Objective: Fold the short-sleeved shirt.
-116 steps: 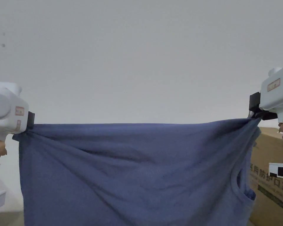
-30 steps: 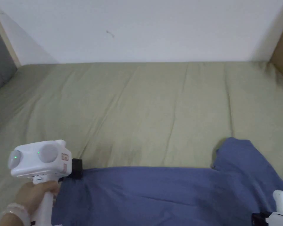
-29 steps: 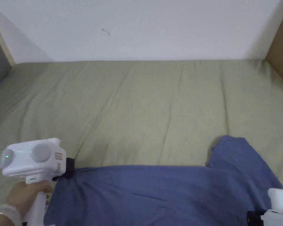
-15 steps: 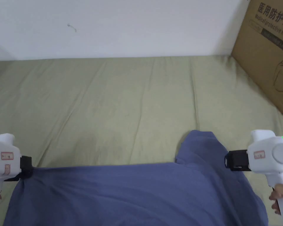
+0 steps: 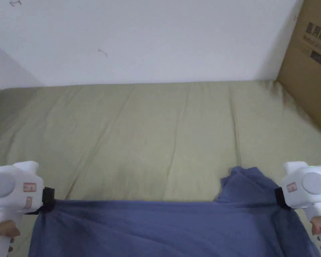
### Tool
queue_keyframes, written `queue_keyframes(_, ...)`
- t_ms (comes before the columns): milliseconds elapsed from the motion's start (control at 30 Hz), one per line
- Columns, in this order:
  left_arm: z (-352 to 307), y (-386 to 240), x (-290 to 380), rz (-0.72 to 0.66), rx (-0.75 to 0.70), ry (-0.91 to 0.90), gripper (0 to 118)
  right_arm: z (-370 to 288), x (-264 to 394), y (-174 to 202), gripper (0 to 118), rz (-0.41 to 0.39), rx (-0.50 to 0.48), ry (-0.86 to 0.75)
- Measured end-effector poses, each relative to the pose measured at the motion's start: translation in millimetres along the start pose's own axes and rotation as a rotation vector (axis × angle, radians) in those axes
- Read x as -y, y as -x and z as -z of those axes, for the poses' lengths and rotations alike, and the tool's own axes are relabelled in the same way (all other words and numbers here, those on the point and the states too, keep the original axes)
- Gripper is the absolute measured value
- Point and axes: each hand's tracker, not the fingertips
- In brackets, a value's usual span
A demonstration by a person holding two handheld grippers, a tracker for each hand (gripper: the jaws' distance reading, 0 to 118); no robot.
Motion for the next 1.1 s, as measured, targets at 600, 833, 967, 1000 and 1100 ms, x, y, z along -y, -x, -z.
queue_keyframes(600,-254,-14,-32,0.039,-0.045,-0.437,3,-318,-36,-15,0,0.117,-0.059,-0.433)
queue_keyframes(833,-341,-30,-99,0.020,-0.121,-0.604,3,-410,-116,-8,0,0.200,-0.027,-0.579)
queue_keyframes(967,-372,-40,-146,-0.006,-0.160,-0.682,3,-445,-172,-3,0,0.222,-0.033,-0.628)
queue_keyframes(1000,-378,-42,-162,0.006,-0.180,-0.702,3,-453,-189,-3,0,0.239,-0.029,-0.656)
queue_keyframes(1100,-402,-47,-203,0.028,-0.225,-0.767,3,-480,-236,-3,0,0.293,-0.059,-0.694)
